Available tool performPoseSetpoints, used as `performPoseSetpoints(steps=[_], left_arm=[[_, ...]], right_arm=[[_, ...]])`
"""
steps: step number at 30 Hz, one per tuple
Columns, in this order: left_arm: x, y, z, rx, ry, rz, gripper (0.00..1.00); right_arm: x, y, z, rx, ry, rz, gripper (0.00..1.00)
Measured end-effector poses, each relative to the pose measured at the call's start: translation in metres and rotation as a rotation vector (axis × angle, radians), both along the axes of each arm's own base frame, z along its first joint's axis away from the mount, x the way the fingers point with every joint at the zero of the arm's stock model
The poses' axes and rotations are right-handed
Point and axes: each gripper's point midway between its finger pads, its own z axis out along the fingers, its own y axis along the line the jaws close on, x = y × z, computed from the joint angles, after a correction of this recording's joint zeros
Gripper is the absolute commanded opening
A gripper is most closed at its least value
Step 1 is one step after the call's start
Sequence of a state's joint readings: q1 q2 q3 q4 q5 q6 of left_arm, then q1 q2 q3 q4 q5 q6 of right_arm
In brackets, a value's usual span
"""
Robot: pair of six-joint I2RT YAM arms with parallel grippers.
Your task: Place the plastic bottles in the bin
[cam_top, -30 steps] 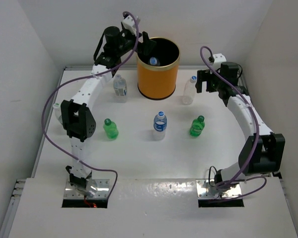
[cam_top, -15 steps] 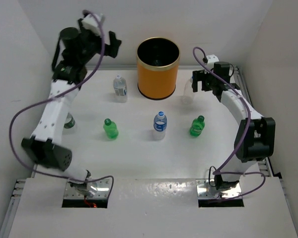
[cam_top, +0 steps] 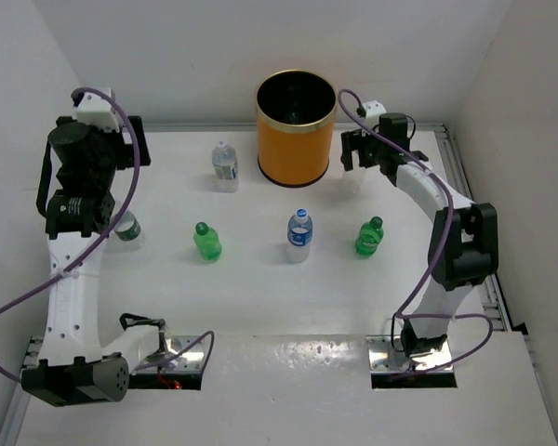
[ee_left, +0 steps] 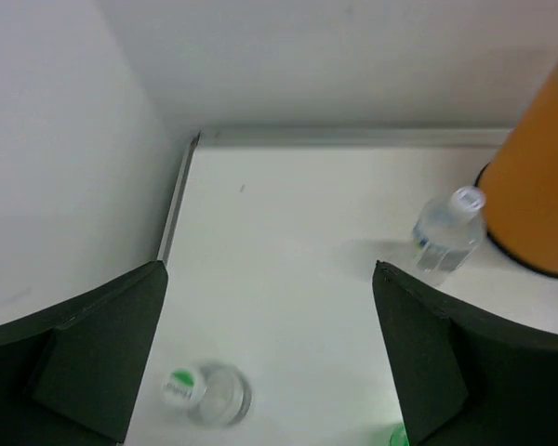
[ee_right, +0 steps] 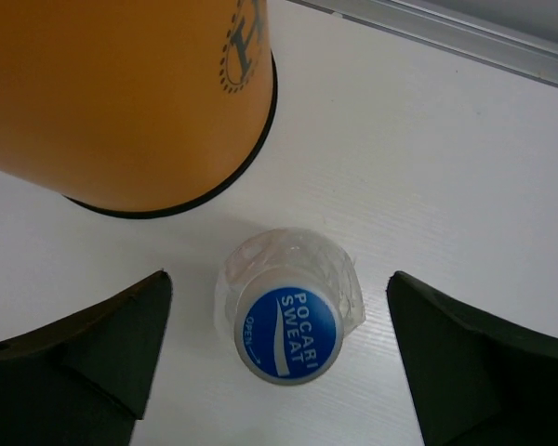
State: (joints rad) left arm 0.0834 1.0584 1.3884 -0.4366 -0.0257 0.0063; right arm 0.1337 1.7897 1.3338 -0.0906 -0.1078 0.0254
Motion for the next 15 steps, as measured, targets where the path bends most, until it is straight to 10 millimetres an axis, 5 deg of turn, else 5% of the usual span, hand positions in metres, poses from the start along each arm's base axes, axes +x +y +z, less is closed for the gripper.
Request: performPoseSetpoints(steps=[3,5,10,15], left_arm=[[-0.015,0.025,-0.033,-0.016,0.09,0.1,0.99],[-0.027,0.037,-0.049,-0.024,0.138,0.152,0.99],[-0.046,0.058,-0.063,-0.037,0.195,0.242,0.99],[-0.06,0.068,-0.083,-0.073,0.281,0.262,0.99]], right_arm=[[0.003,-0.001,-0.006,-0.011,0.004,0.0,0.58],[0.007,-0.002,-0.008,-0.014,0.0,-0.004,0.46],[0.011,-0.002,-0.004,-0.011,-0.012,-0.009,0.1],[-0.005,0.0,0.026,0.006,-0.023,-0.004,0.0]])
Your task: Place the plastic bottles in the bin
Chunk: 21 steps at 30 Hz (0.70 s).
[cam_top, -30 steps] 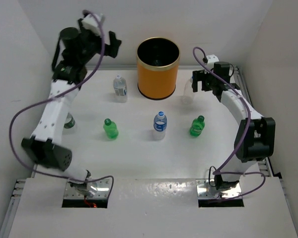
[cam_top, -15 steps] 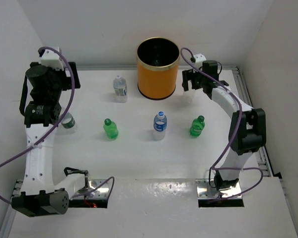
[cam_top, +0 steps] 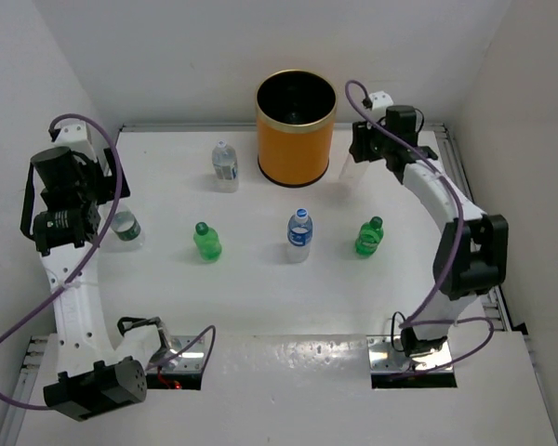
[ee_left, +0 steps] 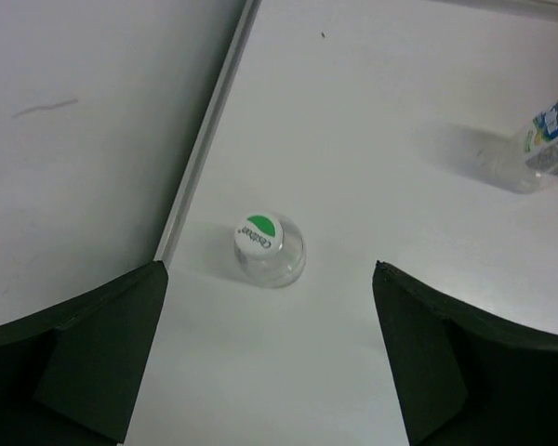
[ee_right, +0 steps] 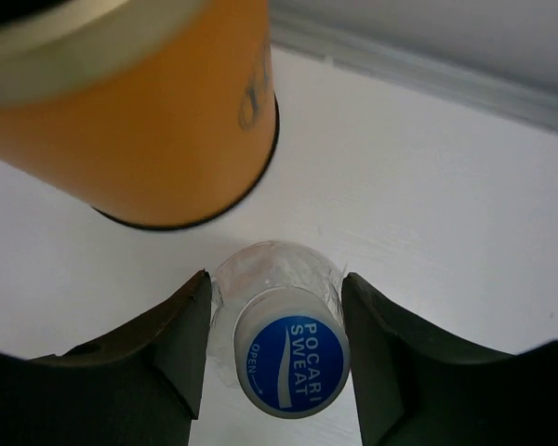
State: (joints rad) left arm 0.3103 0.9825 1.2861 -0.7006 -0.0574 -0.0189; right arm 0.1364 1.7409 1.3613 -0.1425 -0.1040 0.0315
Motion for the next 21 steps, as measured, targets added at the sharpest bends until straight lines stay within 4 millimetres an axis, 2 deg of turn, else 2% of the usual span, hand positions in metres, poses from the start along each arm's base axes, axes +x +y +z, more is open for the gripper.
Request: performPoseSetpoints(steps=[1,3,6,8,10,12,14,16,18,21], left_arm=[[-0.002,-0.001,-0.004,-0.014,0.015,-0.007,0.99],[-0.007,-0.002,-0.011,-0.037,0.041,-0.022,0.99],[-0.012,-0.005,-0.019,-0.065,0.074,-0.039,0.99],[-0.015,-0.006,-0.023,-0.078,0.085,-0.043,0.99],[-0.017,-0.008,-0.028,-0.091,0.101,-0.05,0.99],[-0.02,-0.01,-0.036,-0.107,0.119,-0.06,0.99],[-0.023,-0.014,-0.044,-0.129,0.14,-0.075,0.99],[-0.027,-0.017,-0.052,-0.152,0.164,-0.083,0.99],[-0.031,-0.02,-0.057,-0.167,0.181,-0.089,0.99],[-0.035,-0.021,-0.059,-0.171,0.19,-0.085,0.99]], right_arm=[[-0.004,0.001,0.019,0.009,-0.026,0.002,0.0],[-0.005,0.006,0.071,0.032,-0.114,0.008,0.0],[-0.012,0.019,0.169,0.082,-0.318,0.028,0.0],[-0.026,0.029,0.224,0.115,-0.439,0.052,0.0],[-0.041,0.038,0.267,0.144,-0.536,0.077,0.0],[-0.051,0.052,0.296,0.169,-0.607,0.109,0.0],[-0.05,0.067,0.31,0.186,-0.642,0.14,0.0],[-0.04,0.082,0.315,0.196,-0.657,0.161,0.0],[-0.024,0.097,0.307,0.197,-0.648,0.18,0.0],[0.006,0.115,0.278,0.187,-0.598,0.193,0.0]])
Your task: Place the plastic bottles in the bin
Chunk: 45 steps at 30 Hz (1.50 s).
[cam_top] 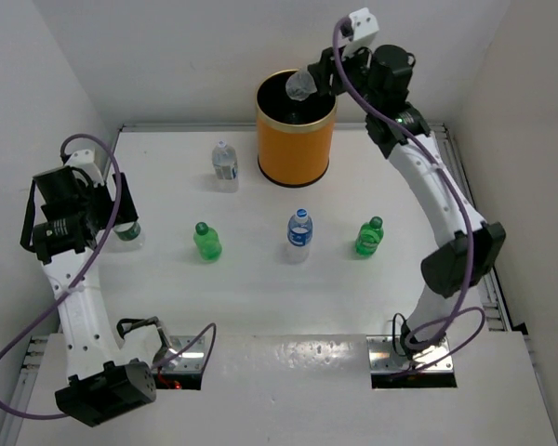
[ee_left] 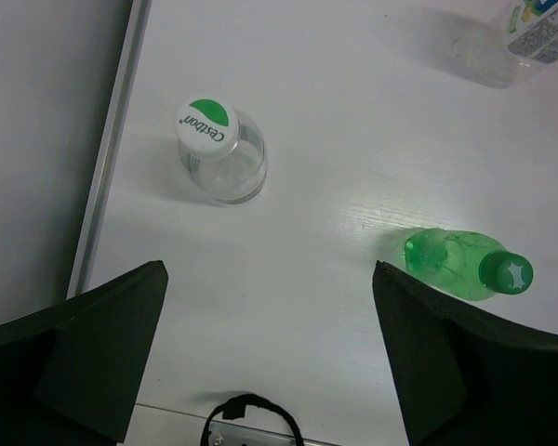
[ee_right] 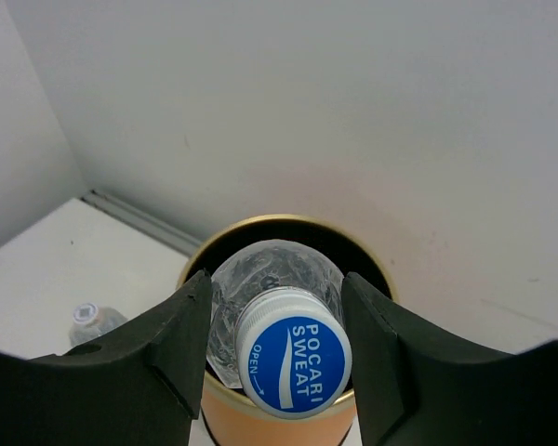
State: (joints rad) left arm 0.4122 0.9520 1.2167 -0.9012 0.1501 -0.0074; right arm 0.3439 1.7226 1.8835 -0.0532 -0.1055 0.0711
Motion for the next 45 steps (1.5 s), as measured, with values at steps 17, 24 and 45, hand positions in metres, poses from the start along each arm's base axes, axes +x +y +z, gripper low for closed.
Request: performPoseSetpoints(steps=[17,24,45], left_arm=[[0.003,0.011,-0.071,-0.005,0.08,0.031,0.99],[0.011,0.019,-0.099,0.032,0.077,0.028,0.99],[0.072,0.05,-0.14,0.175,0.011,-0.099,0.99]], right_arm=[[0.058,0.014,-0.13,-0.072,0.28,-0.007,0.96],[0.046,0.002,-0.128,-0.084,0.325,-0.006,0.96],[0.03,-0.02,-0.112,-0.095,0.351,-0.028,0.95]])
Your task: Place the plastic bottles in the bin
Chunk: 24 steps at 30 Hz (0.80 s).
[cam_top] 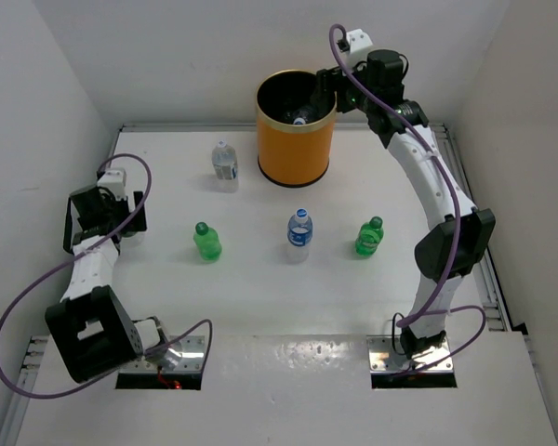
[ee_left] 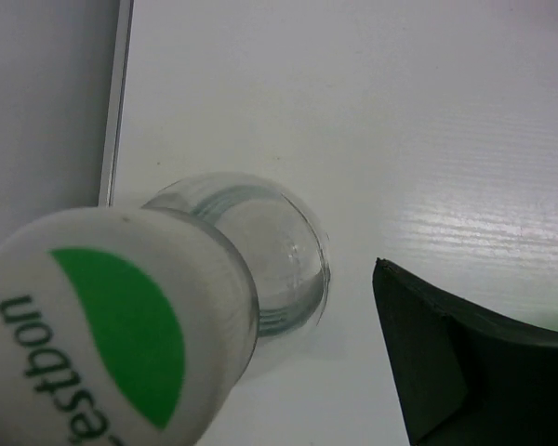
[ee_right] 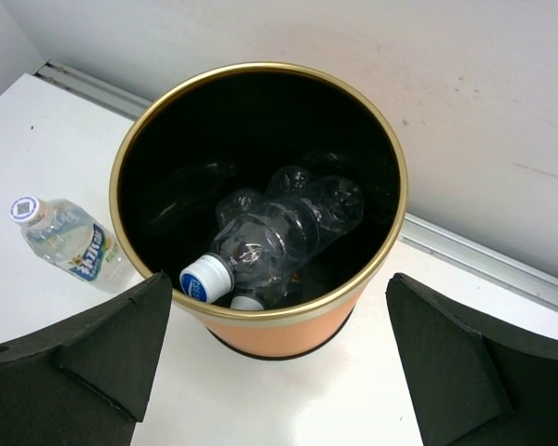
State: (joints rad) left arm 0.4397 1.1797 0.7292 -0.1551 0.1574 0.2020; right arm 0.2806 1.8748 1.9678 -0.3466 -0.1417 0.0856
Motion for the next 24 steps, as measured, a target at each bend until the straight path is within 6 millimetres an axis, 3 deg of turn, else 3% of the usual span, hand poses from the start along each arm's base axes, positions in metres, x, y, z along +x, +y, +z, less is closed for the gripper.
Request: performPoseSetpoints(steps=[3,5,6,8,9,12,13,16,19,22,24], left_arm=[[0.009,0.002,0.0,0.002,-0.022,-0.012,0.92],[0.018,0.003,0.004,0.01,-0.056,-0.024,0.76],[0.024,0.004,0.008,0.02,-0.083,-0.037,0.61],[0.032,0.003,0.008,0.015,-0.105,-0.056,0.49],[0.037,0.002,0.008,0.011,-0.112,-0.073,0.37],[0.055,0.001,0.009,-0.012,-0.14,-0.118,0.12],[0.06,0.001,0.011,-0.024,-0.147,-0.131,0.07],[0.08,0.0,0.033,-0.047,-0.194,-0.161,0.04],[0.107,-0.001,0.097,-0.056,-0.302,-0.187,0.03],[0.137,-0.017,0.218,-0.047,-0.534,-0.253,0.03],[0.142,-0.049,0.306,-0.053,-0.725,-0.34,0.03]], right_arm=[[0.001,-0.002,0.0,0.001,0.0,-0.004,0.94],[0.002,-0.005,0.0,0.0,0.0,-0.009,0.91],[0.002,-0.006,0.0,0.001,-0.001,-0.01,0.89],[0.002,-0.009,-0.001,0.002,0.001,-0.013,0.87],[0.002,-0.012,-0.002,0.003,0.004,-0.014,0.84],[-0.001,-0.019,-0.006,0.002,0.017,-0.019,0.8],[-0.002,-0.022,-0.007,0.003,0.02,-0.022,0.8],[-0.008,-0.033,-0.005,0.004,0.022,-0.036,0.82],[-0.018,-0.044,0.004,0.011,0.011,-0.052,0.89],[-0.035,-0.059,0.016,0.031,-0.001,-0.076,0.93],[-0.048,-0.07,0.027,0.045,-0.017,-0.095,0.94]])
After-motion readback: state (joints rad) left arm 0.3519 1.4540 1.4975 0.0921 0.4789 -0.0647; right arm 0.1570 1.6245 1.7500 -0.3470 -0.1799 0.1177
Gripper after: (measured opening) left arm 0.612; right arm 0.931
